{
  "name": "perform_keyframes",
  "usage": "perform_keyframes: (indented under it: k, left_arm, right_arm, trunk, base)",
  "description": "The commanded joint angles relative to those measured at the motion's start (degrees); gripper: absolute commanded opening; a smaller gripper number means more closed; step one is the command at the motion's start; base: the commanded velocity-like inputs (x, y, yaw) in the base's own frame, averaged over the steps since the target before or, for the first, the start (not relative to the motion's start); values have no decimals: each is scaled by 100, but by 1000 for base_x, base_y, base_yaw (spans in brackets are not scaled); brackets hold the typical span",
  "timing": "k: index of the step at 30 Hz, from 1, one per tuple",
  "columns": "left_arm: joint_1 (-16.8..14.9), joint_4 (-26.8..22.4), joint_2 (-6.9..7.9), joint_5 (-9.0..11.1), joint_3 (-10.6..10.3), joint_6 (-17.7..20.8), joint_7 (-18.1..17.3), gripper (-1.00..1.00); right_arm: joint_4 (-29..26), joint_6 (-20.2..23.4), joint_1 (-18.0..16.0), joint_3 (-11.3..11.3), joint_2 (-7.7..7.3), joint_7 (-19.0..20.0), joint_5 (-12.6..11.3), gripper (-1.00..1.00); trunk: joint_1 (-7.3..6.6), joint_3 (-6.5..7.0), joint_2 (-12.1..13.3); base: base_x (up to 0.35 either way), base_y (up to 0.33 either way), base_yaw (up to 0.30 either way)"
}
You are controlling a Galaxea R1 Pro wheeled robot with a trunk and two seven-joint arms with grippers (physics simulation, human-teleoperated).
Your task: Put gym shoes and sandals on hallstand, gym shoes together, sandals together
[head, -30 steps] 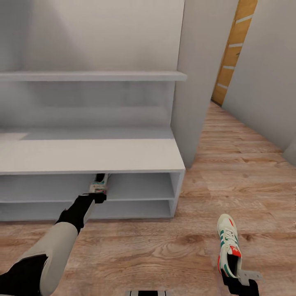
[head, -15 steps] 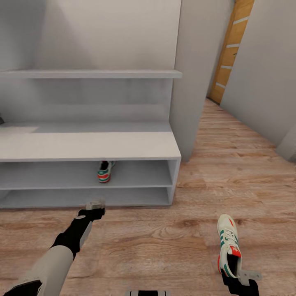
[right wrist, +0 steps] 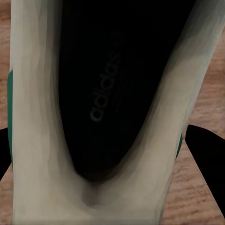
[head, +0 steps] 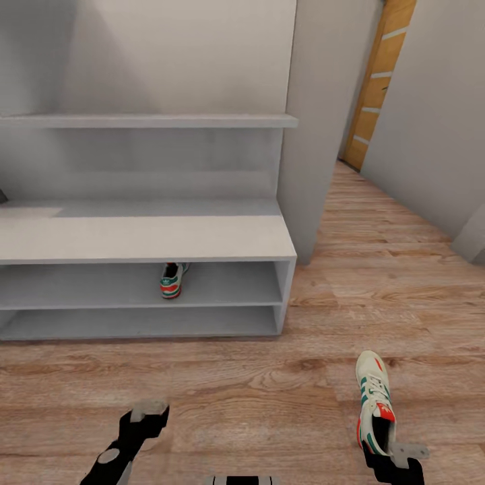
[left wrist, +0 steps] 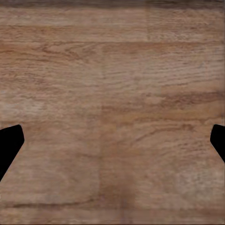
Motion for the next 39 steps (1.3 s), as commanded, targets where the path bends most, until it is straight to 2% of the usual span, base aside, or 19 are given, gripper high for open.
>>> perform_keyframes:
  k: [1, 6, 16, 23, 39]
  left_arm:
    - [260, 37, 27, -56, 48, -248, -82, 100]
    - [690, 131, 102, -55, 47, -579, -122, 100]
    - [980, 141, 158, -41, 49, -713, -117, 100]
    - [1003, 90, 158, -35, 56, -715, -100, 100]
    - [1007, 76, 160, -42, 57, -715, -94, 100]
  right_arm:
    - [5, -20, -4, -49, 1, 29, 42, -100]
    - [5, -20, -4, -49, 1, 29, 42, -100]
    - [6, -28, -4, -50, 7, 29, 42, -100]
    - [5, -29, -4, -50, 10, 29, 42, -100]
    - [5, -33, -4, -50, 10, 29, 42, -100]
  trunk:
    - [-1, -4, -2]
    - [-1, -4, -2]
    - [-1, -4, -2]
    - [-1, -4, -2]
    - [-1, -4, -2]
  base:
    - [0, 0, 0]
    - [0, 0, 0]
    - [0, 2, 0]
    - [0, 167, 0]
    - [0, 300, 0]
